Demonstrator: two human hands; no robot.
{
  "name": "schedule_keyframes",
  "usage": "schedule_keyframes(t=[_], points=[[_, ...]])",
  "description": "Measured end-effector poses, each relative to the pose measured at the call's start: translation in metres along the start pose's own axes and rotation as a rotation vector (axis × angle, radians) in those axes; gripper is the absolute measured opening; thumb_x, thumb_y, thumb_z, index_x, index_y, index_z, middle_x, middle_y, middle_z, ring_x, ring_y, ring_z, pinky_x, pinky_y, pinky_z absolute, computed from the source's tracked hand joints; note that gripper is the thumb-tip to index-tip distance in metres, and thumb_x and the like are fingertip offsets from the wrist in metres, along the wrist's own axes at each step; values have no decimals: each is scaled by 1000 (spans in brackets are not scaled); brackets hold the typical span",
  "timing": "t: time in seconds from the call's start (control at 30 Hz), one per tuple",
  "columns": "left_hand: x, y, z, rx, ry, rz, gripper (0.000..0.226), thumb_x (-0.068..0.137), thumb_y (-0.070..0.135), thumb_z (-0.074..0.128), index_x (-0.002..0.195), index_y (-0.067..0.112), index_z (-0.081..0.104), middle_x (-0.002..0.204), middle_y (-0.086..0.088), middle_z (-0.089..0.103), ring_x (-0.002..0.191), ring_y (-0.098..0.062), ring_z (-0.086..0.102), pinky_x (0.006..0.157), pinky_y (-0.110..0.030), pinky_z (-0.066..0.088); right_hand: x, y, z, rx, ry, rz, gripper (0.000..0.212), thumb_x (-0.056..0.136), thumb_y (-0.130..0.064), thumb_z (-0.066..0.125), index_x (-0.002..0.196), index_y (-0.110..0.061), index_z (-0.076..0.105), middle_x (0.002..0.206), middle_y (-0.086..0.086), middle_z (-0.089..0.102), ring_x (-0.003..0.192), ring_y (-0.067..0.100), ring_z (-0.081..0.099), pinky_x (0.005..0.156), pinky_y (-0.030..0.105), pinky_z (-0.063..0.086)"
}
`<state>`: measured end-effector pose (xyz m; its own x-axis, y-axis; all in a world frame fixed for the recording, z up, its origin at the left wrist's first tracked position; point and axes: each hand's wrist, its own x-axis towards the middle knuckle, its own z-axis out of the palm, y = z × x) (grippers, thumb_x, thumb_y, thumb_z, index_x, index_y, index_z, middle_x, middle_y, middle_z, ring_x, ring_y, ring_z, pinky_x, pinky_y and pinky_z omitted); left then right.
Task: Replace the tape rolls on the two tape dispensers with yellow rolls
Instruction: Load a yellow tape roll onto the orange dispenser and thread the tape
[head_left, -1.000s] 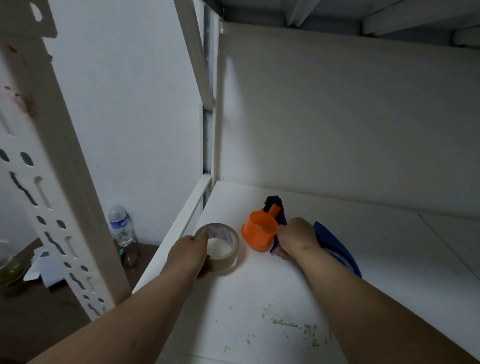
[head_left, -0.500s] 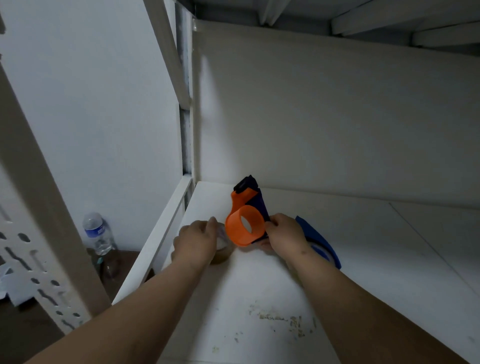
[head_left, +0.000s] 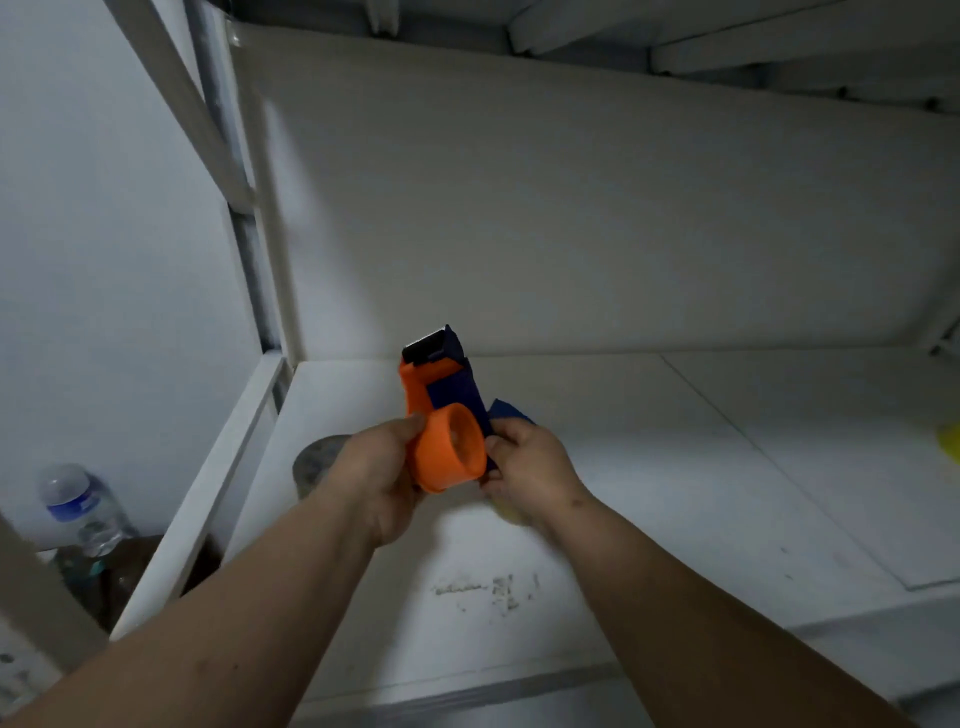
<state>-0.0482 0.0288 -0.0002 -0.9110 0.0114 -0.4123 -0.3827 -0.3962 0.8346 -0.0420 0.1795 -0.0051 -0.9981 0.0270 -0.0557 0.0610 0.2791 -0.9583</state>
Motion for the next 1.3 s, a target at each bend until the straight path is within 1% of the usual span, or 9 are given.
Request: schedule_keyframes(t=[0.13, 0.23, 0.4, 0.53, 0.67, 0.9, 1.07, 1.2, 1.3], points=[[-13, -18, 57, 12, -112, 3, 16, 100, 23, 51, 100, 11, 62, 76, -5, 77, 81, -24, 67, 57, -34, 54, -14, 13, -56, 6, 93, 26, 24, 96, -12, 44, 109, -17, 64, 87, 3, 66, 82, 24, 65, 75, 36, 56], [-20, -38, 105, 38, -171, 4, 14, 100, 23, 50, 101, 14, 61, 63, -1, 76, 82, -25, 65, 64, -37, 52, -28, 24, -109, -62, 137, 34, 27, 97, -20, 43, 119, -16, 59, 103, 6, 67, 89, 23, 67, 74, 30, 55], [-37, -81, 196, 70, -165, -11, 13, 101, 22, 51, 94, 13, 58, 79, -5, 74, 80, -21, 65, 75, -37, 50, -58, 46, -210, -225, 185, 74, 39, 95, -25, 44, 133, -18, 49, 128, 6, 58, 108, 23, 60, 93, 40, 50], [-43, -116, 264, 90, -189, -14, 13, 101, 21, 50, 93, 15, 58, 85, -6, 72, 77, -21, 65, 79, -39, 51, -78, 63, -281, -284, 213, 86, 40, 94, -25, 46, 134, -19, 47, 126, 7, 58, 106, 22, 61, 86, 35, 52], [-44, -145, 316, 106, -209, -36, 13, 101, 20, 51, 90, 15, 57, 63, -2, 75, 76, -22, 67, 78, -41, 53, -89, 80, -328, -281, 225, 111, 42, 94, -25, 47, 135, -17, 45, 124, 10, 59, 106, 23, 60, 84, 33, 50], [-23, -178, 396, 180, -234, -75, 13, 101, 19, 49, 92, 15, 58, 82, -7, 75, 82, -25, 67, 78, -41, 55, -80, 112, -403, -283, 274, 164, 41, 93, -20, 50, 133, -13, 46, 122, 12, 60, 107, 25, 60, 90, 36, 50], [4, -197, 452, 217, -278, -75, 13, 100, 21, 51, 109, 14, 57, 111, -12, 70, 97, -28, 67, 92, -45, 53, -64, 129, -453, -269, 338, 192, 38, 93, -17, 52, 130, -10, 49, 119, 15, 62, 107, 28, 60, 87, 37, 48], [15, -212, 504, 237, -336, -87, 22, 100, 23, 52, 120, 13, 54, 103, -8, 69, 95, -27, 67, 93, -46, 54, -58, 140, -497, -252, 406, 220, 33, 92, -16, 52, 125, -10, 52, 113, 14, 63, 104, 27, 60, 84, 36, 48], [18, -226, 538, 256, -360, -111, 11, 100, 22, 52, 106, 14, 57, 94, -6, 70, 86, -24, 67, 85, -43, 54, -57, 153, -531, -247, 442, 248, 32, 91, -13, 52, 123, -10, 53, 112, 13, 63, 104, 27, 60, 83, 35, 48]])
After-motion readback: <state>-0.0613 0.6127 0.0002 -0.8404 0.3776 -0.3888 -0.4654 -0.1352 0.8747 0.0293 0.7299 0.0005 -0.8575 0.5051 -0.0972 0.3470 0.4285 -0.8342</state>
